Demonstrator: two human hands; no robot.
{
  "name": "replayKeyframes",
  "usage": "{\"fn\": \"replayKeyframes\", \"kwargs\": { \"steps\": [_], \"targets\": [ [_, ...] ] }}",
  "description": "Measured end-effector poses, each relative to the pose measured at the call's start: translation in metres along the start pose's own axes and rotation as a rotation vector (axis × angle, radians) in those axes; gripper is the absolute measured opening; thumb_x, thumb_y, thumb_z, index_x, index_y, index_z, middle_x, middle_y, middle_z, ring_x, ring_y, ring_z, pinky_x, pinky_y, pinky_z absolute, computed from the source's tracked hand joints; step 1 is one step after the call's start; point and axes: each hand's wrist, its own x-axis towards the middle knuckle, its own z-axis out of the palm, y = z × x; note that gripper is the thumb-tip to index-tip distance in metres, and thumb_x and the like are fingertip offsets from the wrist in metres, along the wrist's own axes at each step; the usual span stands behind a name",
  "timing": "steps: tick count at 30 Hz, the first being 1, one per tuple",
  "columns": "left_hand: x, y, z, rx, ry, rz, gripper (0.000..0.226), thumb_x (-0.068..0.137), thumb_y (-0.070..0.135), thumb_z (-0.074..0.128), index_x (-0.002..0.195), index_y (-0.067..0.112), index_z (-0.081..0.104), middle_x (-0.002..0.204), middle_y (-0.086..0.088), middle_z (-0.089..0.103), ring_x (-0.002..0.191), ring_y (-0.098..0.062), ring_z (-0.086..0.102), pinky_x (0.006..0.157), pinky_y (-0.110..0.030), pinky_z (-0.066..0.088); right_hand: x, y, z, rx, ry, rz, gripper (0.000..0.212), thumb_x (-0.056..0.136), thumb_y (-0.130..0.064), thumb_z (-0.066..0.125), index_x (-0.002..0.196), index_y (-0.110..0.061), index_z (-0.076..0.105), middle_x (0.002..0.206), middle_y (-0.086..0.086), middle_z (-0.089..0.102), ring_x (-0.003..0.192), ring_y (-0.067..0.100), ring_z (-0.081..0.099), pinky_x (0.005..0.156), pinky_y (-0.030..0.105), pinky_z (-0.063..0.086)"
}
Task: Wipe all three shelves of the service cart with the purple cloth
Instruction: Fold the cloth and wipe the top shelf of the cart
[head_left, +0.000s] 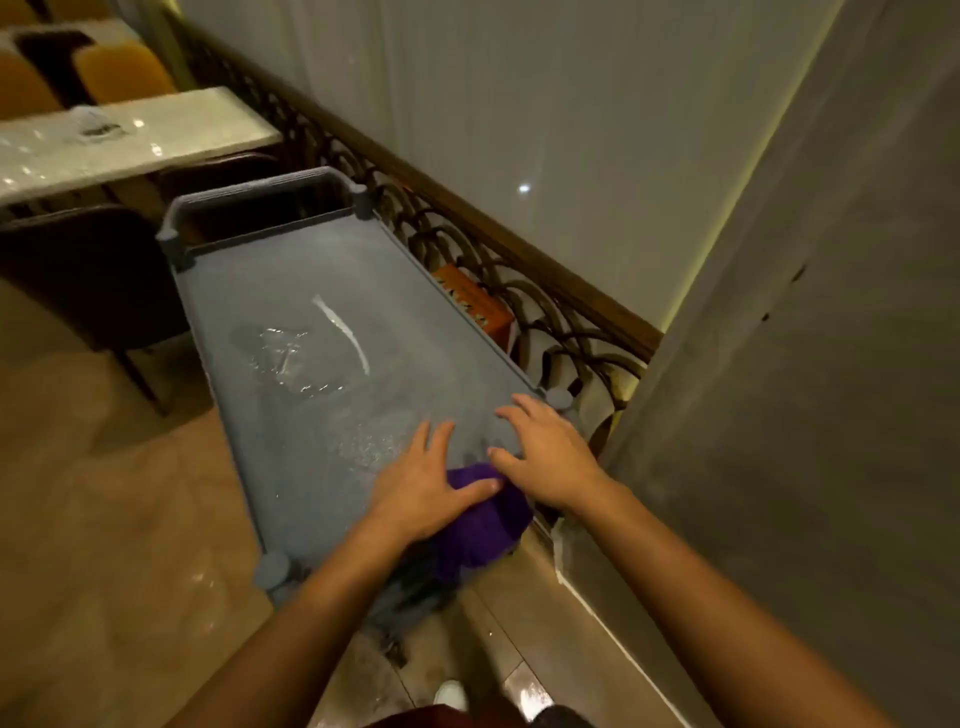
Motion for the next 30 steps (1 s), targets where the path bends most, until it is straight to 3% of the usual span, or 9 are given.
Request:
{"fn": "replayKeyframes", "kwargs": {
  "steps": [2, 6, 9, 12, 16, 22, 26, 28, 30],
  "targets": [
    [-0.001, -0.001, 0.005, 0.001, 0.003, -0.044, 0.114, 0.063, 0.093, 0.048, 0.154, 0.028, 0.025, 0.162, -0.003, 0.028, 0.141, -0.025, 0.041, 0.108, -0.044, 0.042, 0.011, 0.009, 0.0, 0.025, -0.103, -0.061, 0.064, 0.094, -0.05, 0.056, 0.149, -0.021, 0.044, 0.155, 0.004, 0.046, 0.142, 0.023, 0.044, 0.114, 0.043, 0.039],
    [0.001, -0.006, 0.019, 0.053, -0.008, -0.138, 0.116, 0.061, 0.093, 0.052, 0.153, 0.026, 0.029, 0.163, -0.009, 0.026, 0.148, -0.027, 0.028, 0.116, -0.047, 0.031, 0.029, 0.025, 0.007, 0.052, -0.342, -0.095, 0.075, 0.086, -0.055, 0.067, 0.15, -0.026, 0.042, 0.147, 0.005, 0.056, 0.125, 0.024, 0.061, 0.103, 0.042, 0.05],
    [-0.002, -0.003, 0.022, -0.147, -0.137, -0.256, 0.107, 0.064, 0.08, 0.069, 0.149, 0.022, 0.038, 0.145, -0.007, 0.053, 0.125, -0.025, 0.055, 0.104, -0.037, 0.046, 0.042, 0.032, 0.014, 0.037, -0.468, -0.22, 0.08, 0.082, -0.055, 0.072, 0.15, -0.026, 0.041, 0.146, 0.006, 0.057, 0.125, 0.024, 0.061, 0.103, 0.041, 0.051],
    [-0.008, 0.003, 0.015, -0.241, -0.171, -0.311, 0.091, 0.063, 0.069, 0.08, 0.137, 0.026, 0.05, 0.128, -0.001, 0.063, 0.105, -0.018, 0.061, 0.089, -0.03, 0.051, 0.052, 0.035, 0.016, 0.062, -0.577, -0.3, 0.086, 0.08, -0.054, 0.075, 0.153, -0.026, 0.038, 0.147, 0.007, 0.056, 0.125, 0.024, 0.06, 0.102, 0.038, 0.051],
    [-0.02, 0.016, 0.019, -0.189, -0.027, -0.314, 0.075, 0.069, 0.055, 0.084, 0.131, 0.023, 0.056, 0.123, -0.002, 0.064, 0.108, -0.02, 0.061, 0.093, -0.035, 0.052, 0.055, 0.036, 0.02, -0.026, -0.617, -0.426, 0.074, 0.078, -0.059, 0.075, 0.141, -0.027, 0.052, 0.132, 0.004, 0.066, 0.111, 0.023, 0.064, 0.089, 0.035, 0.055],
    [-0.039, 0.034, 0.026, -0.174, 0.312, -0.241, 0.034, 0.08, 0.024, 0.078, 0.112, 0.019, 0.065, 0.112, -0.005, 0.067, 0.103, -0.023, 0.061, 0.09, -0.034, 0.046, 0.043, 0.031, 0.016, 0.228, -0.407, -0.452, 0.034, 0.076, -0.031, 0.084, 0.104, -0.026, 0.065, 0.104, -0.001, 0.072, 0.095, 0.022, 0.067, 0.087, 0.047, 0.058],
    [-0.057, 0.043, 0.003, -0.476, 0.519, -0.25, 0.027, 0.081, 0.016, 0.079, 0.104, 0.021, 0.065, 0.098, 0.001, 0.069, 0.09, -0.014, 0.065, 0.081, -0.028, 0.051, 0.042, 0.012, -0.003, 0.513, -0.347, -0.487, 0.031, 0.076, -0.017, 0.083, 0.101, -0.021, 0.066, 0.094, -0.004, 0.07, 0.089, 0.01, 0.066, 0.082, 0.033, 0.057],
    [-0.07, 0.043, -0.015, -0.743, 0.604, -0.243, 0.027, 0.083, 0.016, 0.079, 0.106, 0.018, 0.066, 0.098, 0.0, 0.071, 0.089, -0.01, 0.067, 0.078, -0.024, 0.054, 0.045, 0.002, -0.017, 0.818, -0.376, -0.442, 0.04, 0.078, -0.018, 0.085, 0.114, -0.019, 0.065, 0.106, -0.007, 0.068, 0.1, 0.001, 0.064, 0.09, 0.023, 0.054],
    [-0.086, 0.042, -0.032, -1.076, 0.684, -0.21, 0.026, 0.083, 0.019, 0.078, 0.107, 0.018, 0.068, 0.098, -0.001, 0.075, 0.091, -0.011, 0.071, 0.075, -0.023, 0.055, 0.046, -0.008, -0.025, 1.1, -0.522, -0.348, 0.055, 0.08, -0.028, 0.081, 0.13, -0.02, 0.06, 0.125, -0.002, 0.065, 0.121, 0.013, 0.062, 0.102, 0.03, 0.051]
  ]
}}
